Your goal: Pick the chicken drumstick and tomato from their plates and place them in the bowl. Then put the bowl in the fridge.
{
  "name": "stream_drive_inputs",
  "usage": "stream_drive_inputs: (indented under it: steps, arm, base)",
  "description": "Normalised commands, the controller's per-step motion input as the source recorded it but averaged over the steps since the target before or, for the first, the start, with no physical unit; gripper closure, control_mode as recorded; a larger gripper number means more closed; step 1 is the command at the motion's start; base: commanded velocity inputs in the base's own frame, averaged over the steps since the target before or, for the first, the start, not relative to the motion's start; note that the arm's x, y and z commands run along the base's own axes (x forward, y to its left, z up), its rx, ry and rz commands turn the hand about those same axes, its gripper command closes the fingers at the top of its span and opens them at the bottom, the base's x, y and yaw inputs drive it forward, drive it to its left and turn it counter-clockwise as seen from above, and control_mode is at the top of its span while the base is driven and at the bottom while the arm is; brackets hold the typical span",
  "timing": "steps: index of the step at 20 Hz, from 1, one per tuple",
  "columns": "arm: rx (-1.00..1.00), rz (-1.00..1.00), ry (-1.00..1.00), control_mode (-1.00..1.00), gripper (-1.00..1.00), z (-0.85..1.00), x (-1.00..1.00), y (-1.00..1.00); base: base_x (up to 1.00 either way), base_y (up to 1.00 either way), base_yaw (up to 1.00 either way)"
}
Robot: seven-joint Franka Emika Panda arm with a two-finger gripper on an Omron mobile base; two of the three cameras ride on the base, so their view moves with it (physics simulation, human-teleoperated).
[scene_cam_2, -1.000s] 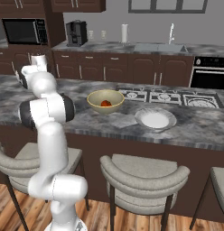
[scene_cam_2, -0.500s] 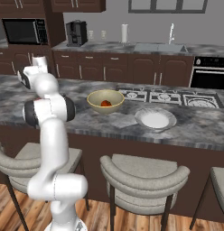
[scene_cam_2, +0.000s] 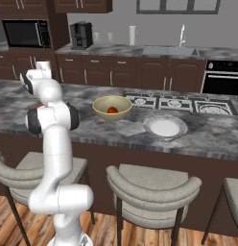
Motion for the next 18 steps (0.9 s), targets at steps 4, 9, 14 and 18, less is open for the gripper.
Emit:
stream_drive_inputs:
  steps: [4, 9, 14, 18]
  arm:
    - [0.00, 0.00, 0.04, -1.00, -1.00, -0.17, -0.13, 0.01]
    - [0.00, -0.01, 0.00, -1.00, -1.00, -0.17, -0.02, 0.00]
    - [0.00, -0.03, 0.00, -1.00, -1.00, -0.10, 0.00, -0.01]
    - [0.00, -0.07, 0.00, -1.00, -1.00, -0.19, -0.12, -0.11]
  base:
    - [0.00, 0.00, 0.00]
    - [0.00, 0.00, 0.00]
    - [0.00, 0.00, 0.00]
    - [0.00, 0.00, 0.00]
